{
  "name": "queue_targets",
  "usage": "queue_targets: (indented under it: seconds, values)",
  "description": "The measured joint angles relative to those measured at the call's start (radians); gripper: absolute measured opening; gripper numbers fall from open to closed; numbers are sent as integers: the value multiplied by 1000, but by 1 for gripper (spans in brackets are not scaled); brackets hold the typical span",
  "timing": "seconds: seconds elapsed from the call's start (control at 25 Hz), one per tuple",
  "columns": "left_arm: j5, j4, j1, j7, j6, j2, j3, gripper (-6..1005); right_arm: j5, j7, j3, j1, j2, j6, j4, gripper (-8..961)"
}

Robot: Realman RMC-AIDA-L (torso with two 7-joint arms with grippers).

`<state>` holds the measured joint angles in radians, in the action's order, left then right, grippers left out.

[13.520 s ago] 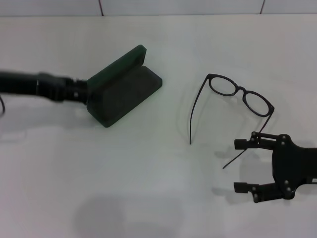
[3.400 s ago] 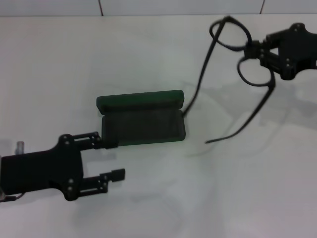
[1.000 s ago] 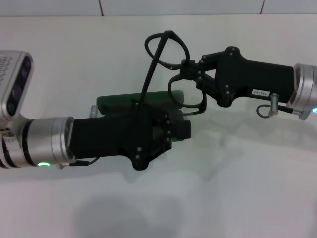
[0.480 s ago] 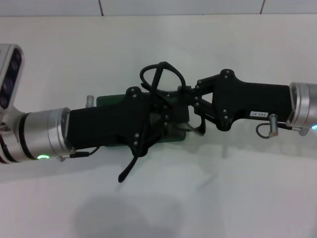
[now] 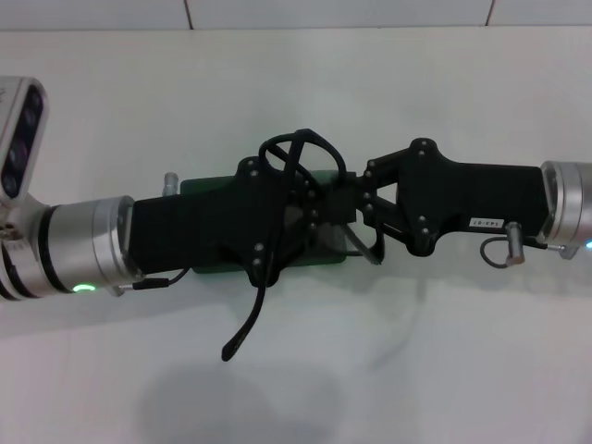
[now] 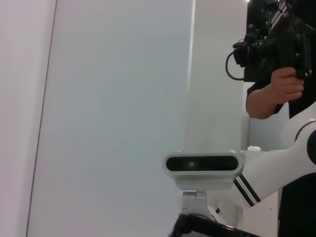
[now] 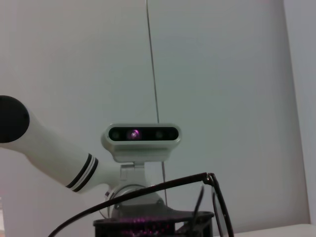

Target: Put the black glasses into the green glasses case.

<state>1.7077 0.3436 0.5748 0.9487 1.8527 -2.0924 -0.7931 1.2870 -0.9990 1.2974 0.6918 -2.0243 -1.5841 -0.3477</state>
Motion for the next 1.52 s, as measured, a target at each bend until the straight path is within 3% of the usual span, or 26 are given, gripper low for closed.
queue_targets:
  seconds: [0.32,0.6,0.8,1.16,1.32,1.52]
  values:
    - [-1,1,0,-1,-3,0,-1,0,-4,6,-7,-2,1,-1,-1,76]
    - [10,1,-18,-1,-25,1,-5,0,-9,2,-138,-27,5,-4,-1,77]
    - [36,7,-37,5,-53,7,-9,0,-9,-1,-219,-61,24,-19,-2,78]
    - [50,31,-57,20,-26,39,-9,0,-4,7,-309,-139,60,-4,-3,80]
    - [56,62,-63,22,25,39,-10,0,16,18,-300,-142,56,45,-4,81]
    - [50,67,-44,22,72,39,-5,0,76,21,-300,-119,31,69,-4,82]
